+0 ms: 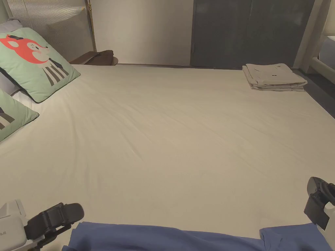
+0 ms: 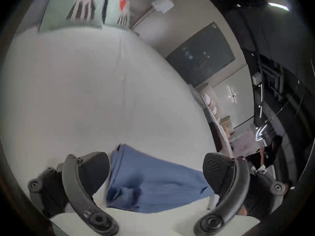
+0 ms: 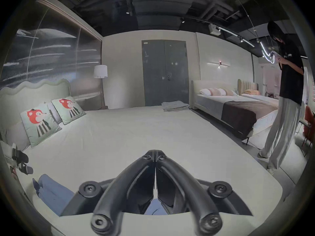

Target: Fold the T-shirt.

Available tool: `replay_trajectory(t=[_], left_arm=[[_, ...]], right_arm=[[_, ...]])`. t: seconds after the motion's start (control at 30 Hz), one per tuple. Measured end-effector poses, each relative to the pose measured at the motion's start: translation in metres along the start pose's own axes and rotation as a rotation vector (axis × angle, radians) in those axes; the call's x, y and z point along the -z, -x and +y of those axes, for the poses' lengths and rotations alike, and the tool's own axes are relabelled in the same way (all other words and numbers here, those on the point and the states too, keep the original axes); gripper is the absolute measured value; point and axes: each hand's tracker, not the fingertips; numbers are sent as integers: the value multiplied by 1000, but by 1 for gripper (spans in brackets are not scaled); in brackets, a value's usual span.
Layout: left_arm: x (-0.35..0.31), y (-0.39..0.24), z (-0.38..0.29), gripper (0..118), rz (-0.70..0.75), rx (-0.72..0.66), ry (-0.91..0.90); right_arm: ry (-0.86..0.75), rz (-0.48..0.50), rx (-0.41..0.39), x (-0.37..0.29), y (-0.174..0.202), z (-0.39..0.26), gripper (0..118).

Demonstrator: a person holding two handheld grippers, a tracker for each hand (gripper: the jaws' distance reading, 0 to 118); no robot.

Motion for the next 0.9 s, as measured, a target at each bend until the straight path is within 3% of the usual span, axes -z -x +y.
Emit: replay_trajectory(t=[0.13, 0.4, 0.67, 0.7, 0.8, 0.83, 0.87, 0.9], left_arm=[[11, 49, 15, 109, -6, -83, 86], [54, -31, -40, 110, -31, -101, 166], [60, -33, -39, 106, -104, -83, 261], [67, -52, -47, 102, -104, -80, 264], [67, -59, -57, 57, 1, -5, 259], [61, -26, -37, 37, 23, -5, 255], [58, -19, -35, 27, -1, -29, 256], [55, -15, -32, 25, -45, -85, 256]], right_arm=[[11, 6, -12, 1, 6, -2, 0], [24, 26, -33, 0, 21, -3, 0], [22, 40, -31, 1, 28, -3, 0], [23, 43, -30, 1, 29, -3, 0], [26, 45, -29, 0, 31, -4, 0], [28, 45, -29, 0, 32, -5, 0], [29, 45, -29, 1, 31, -5, 0], [31, 46, -28, 1, 31, -5, 0]])
